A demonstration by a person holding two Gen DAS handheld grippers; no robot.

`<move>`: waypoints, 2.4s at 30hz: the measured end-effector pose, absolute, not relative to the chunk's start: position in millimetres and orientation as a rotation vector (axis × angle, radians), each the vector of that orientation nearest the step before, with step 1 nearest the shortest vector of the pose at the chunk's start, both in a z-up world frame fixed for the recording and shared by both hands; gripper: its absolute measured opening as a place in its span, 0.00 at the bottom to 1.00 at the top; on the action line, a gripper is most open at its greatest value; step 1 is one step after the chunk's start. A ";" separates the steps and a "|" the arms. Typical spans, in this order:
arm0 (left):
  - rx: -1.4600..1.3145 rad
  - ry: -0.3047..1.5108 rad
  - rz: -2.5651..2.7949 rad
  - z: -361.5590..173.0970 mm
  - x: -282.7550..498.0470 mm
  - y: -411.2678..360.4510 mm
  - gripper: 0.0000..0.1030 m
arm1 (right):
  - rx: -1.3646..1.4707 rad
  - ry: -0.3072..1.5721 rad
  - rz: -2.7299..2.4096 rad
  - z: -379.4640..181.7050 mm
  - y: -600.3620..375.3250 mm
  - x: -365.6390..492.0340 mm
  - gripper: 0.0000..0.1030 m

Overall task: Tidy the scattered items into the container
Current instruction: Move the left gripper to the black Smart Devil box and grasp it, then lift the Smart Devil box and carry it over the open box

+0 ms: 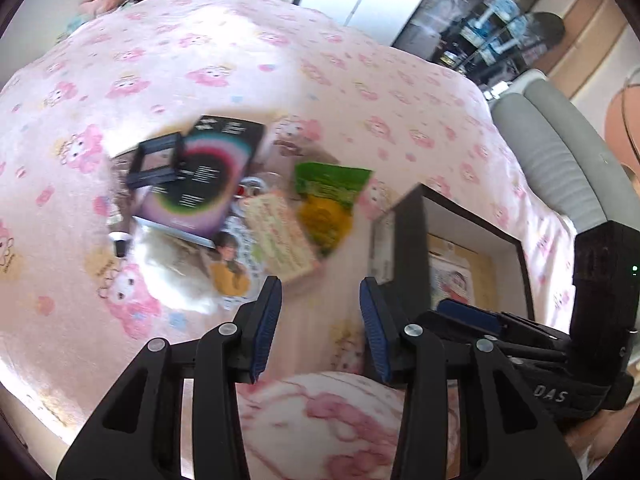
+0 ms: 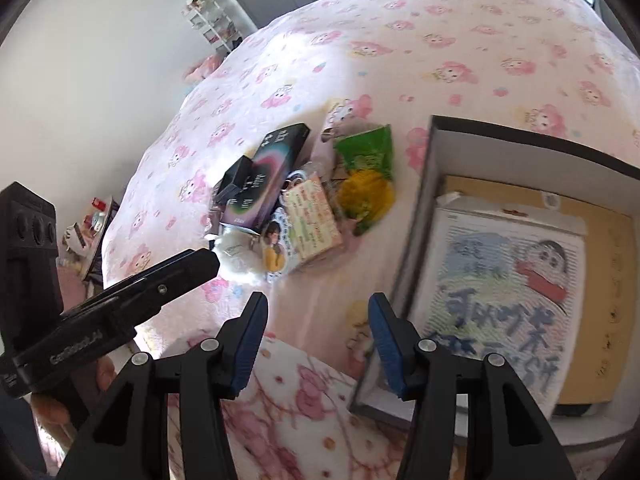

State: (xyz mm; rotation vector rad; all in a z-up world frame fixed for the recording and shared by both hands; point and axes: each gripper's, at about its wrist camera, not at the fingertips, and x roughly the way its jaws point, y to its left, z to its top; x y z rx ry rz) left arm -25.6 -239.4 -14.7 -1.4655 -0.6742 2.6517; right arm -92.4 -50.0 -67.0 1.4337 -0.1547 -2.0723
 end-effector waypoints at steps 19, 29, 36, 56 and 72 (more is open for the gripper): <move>-1.655 -1.065 2.632 -155.5 -125.0 -383.4 0.45 | 1.618 -0.135 -1.839 -145.2 -167.5 -171.4 0.48; -1.564 -1.043 2.429 -146.2 -108.0 -349.0 0.34 | 1.637 -0.129 -1.816 -157.1 -185.8 -182.2 0.50; -1.593 -1.074 2.471 -160.3 -126.5 -354.9 0.44 | 1.534 -0.143 -1.985 -142.4 -171.2 -184.4 0.49; -1.621 -0.964 2.445 -153.7 -94.1 -316.8 0.44 | 1.735 0.015 -1.851 -160.5 -169.9 -153.7 0.42; -1.514 -1.021 2.502 -119.5 -82.2 -316.3 0.45 | 1.549 0.015 -1.835 -119.3 -161.6 -136.8 0.44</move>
